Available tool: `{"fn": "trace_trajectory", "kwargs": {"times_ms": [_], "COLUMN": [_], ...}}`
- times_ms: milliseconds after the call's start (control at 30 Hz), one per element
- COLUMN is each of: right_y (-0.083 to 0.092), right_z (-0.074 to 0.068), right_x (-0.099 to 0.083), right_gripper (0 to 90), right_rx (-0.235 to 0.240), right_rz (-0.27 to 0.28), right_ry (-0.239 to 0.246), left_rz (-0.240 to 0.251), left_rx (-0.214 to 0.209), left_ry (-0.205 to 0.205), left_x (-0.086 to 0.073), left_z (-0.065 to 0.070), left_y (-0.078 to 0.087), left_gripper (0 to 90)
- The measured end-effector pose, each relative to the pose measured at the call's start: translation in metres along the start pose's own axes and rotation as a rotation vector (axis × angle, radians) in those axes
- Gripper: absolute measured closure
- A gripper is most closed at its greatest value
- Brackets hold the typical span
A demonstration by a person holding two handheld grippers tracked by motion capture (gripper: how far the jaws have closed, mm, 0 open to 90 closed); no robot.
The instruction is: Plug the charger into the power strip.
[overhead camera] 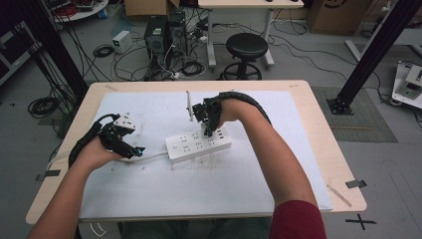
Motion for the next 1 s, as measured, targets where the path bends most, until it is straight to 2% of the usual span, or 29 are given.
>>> {"fn": "trace_trajectory", "kwargs": {"times_ms": [67,167,233,400,533,767,1000], "right_y": [-0.0071,-0.0066,-0.0075,-0.0081,-0.0083,-0.0111,-0.0114], "right_z": [-0.0005,-0.0003,0.0004,0.0015,-0.0012,0.0001,0.0001], "right_x": [0.0014,0.0019,0.0004,0.0011,0.0019,0.005,0.0057], "right_gripper": [63.6,63.6,63.7,63.7,63.7,63.8,63.5], "right_rx": [-0.006,-0.005,0.002,0.005,-0.011,0.005,0.0], "right_rz": [-0.011,-0.019,0.001,0.004,-0.005,-0.022,-0.035], "right_ry": [0.015,0.012,-0.001,-0.008,-0.016,-0.026,-0.025], "left_rz": [0.004,0.004,0.007,0.006,0.002,-0.001,0.01], "left_rx": [0.001,-0.004,-0.005,-0.007,-0.011,-0.01,-0.009], "left_ry": [-0.006,-0.006,-0.001,-0.001,-0.006,-0.012,-0.009], "left_x": [0.0006,0.0006,0.0012,0.0034,0.005,0.0065,0.0075], "left_z": [0.0014,0.003,0.0034,0.0039,0.0057,0.0076,0.0076], "left_y": [-0.0004,-0.0009,-0.0021,-0.0046,-0.0058,-0.0068,-0.0045], "left_gripper": [16.1,16.1,16.1,16.2,16.1,16.2,16.1]}}
Point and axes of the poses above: each handheld gripper's, and its own axes: y roughly backward along the jaws, x roughly out of its top, z roughly to its right, the point moved 5 cm from there along -y, roughly forward along the jaws, and after that the axes turned 9 degrees about -z, right-handed, at the moved point
